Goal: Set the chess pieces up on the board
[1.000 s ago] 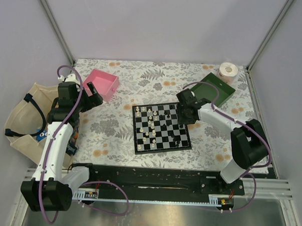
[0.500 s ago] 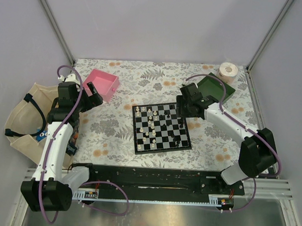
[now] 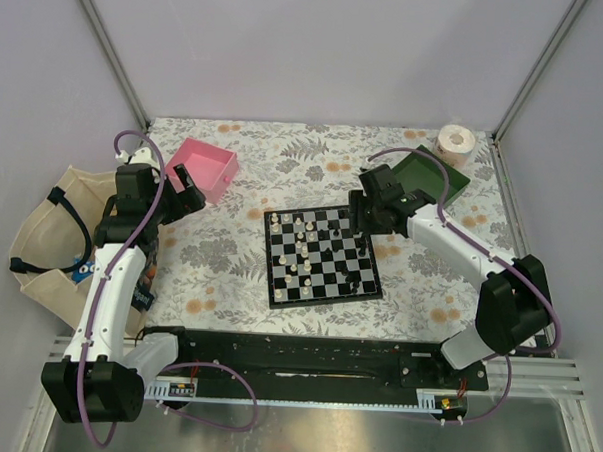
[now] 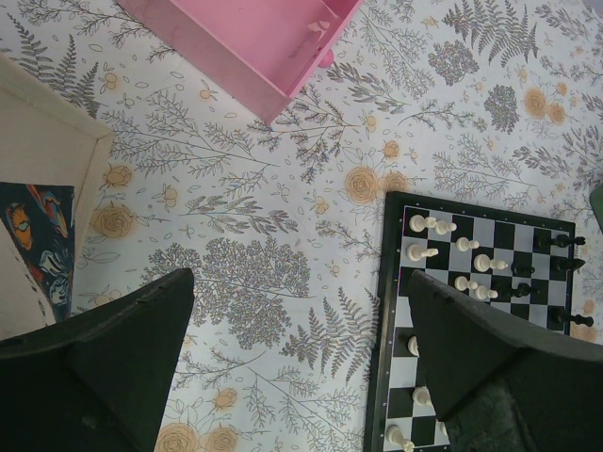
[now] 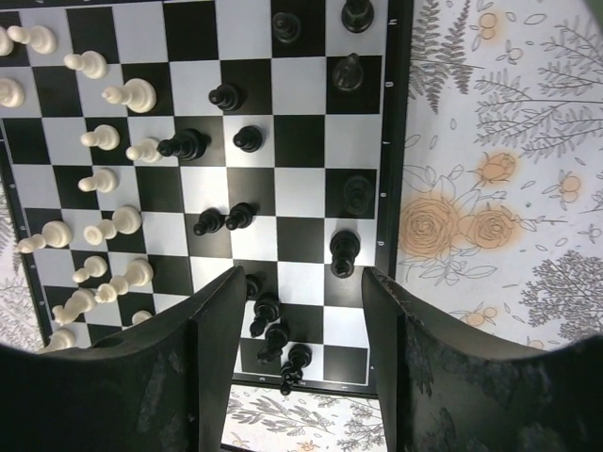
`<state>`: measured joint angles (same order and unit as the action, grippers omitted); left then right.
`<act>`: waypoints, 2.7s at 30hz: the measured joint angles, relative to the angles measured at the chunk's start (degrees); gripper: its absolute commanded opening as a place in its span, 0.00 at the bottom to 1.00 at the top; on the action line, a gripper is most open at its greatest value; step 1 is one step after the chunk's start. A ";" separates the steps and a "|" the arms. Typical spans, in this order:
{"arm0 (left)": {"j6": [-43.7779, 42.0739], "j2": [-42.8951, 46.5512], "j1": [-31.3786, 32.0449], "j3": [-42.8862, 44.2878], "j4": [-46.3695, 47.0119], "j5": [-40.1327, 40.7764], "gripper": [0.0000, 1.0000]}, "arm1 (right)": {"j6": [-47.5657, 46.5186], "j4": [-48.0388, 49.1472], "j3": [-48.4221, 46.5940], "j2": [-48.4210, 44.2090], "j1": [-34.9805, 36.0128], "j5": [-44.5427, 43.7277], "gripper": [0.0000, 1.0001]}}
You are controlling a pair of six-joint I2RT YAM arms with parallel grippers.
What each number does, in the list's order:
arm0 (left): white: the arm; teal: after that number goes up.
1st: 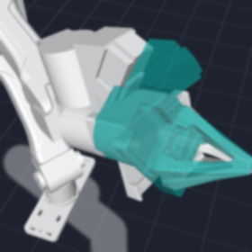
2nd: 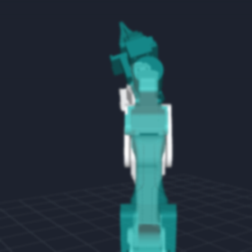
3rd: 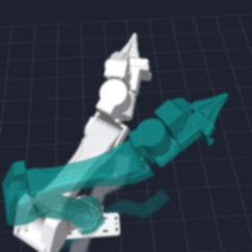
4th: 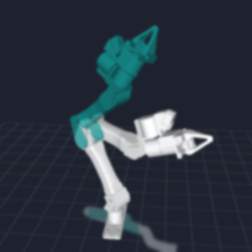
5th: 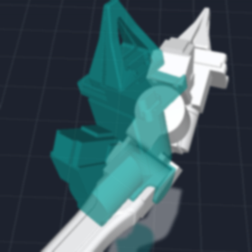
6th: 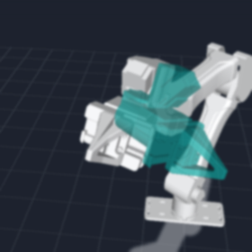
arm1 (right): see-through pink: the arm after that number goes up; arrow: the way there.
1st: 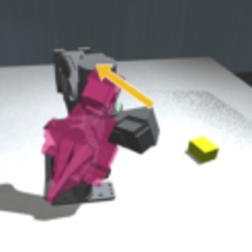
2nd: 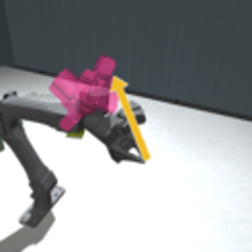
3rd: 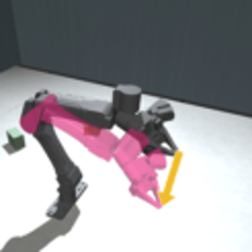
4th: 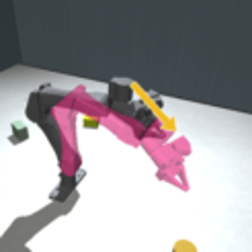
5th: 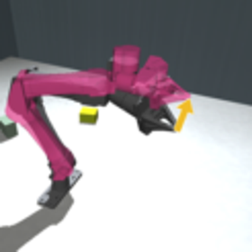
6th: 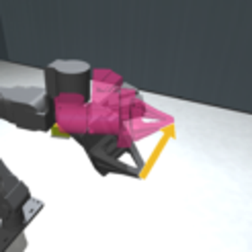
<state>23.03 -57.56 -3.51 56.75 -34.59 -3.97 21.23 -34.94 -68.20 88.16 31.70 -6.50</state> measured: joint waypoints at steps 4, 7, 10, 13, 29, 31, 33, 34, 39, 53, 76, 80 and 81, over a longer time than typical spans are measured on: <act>0.00 0.00 0.00 0.00 0.00 -0.02 0.99 | -0.07 1.33 0.00 0.00 0.31 3.04 0.61; 0.00 0.00 0.00 0.00 0.00 -0.04 0.99 | -0.48 2.08 -0.15 0.24 1.46 4.00 0.59; 0.00 0.00 0.00 0.00 0.00 -0.04 0.99 | -0.92 1.81 -2.34 2.73 3.63 4.20 0.57; 0.00 0.00 0.00 0.00 0.00 -0.04 0.99 | -1.05 2.12 -4.09 5.90 5.51 4.42 0.53; -0.02 0.00 0.00 0.00 0.00 -0.15 0.99 | -0.66 0.79 -9.79 13.64 6.86 4.17 0.52; -0.02 0.00 0.00 0.00 0.00 -0.15 0.99 | -0.66 0.81 -11.37 14.73 6.86 4.20 0.52; -0.02 0.00 0.00 0.00 0.00 -0.15 0.99 | -0.68 0.87 -12.90 16.17 6.86 4.20 0.51; 0.00 0.00 0.00 0.00 0.00 -0.15 0.99 | -0.68 0.87 -13.25 16.74 6.86 4.20 0.51; -0.02 0.00 0.00 0.00 0.00 -0.15 0.99 | -0.63 0.66 -14.75 20.02 6.86 4.17 0.49; -0.02 0.00 0.00 0.00 0.00 -0.15 0.99 | -0.50 0.24 -18.40 24.63 6.86 4.20 0.41; -0.02 0.00 0.00 0.00 0.00 -0.17 0.99 | -0.70 -1.38 -20.87 27.61 6.86 4.20 0.26; 0.00 0.00 0.00 0.00 0.00 -0.17 0.99 | -0.96 -1.49 -21.24 27.98 6.86 4.17 0.11; 0.00 0.00 0.00 0.00 0.00 -0.17 0.99 | -1.09 -1.46 -21.38 27.98 6.86 4.17 0.09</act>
<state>23.03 -57.56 -3.51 56.75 -34.59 -4.14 20.14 -36.40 -89.58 116.14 38.57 -2.33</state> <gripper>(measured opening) 0.988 0.179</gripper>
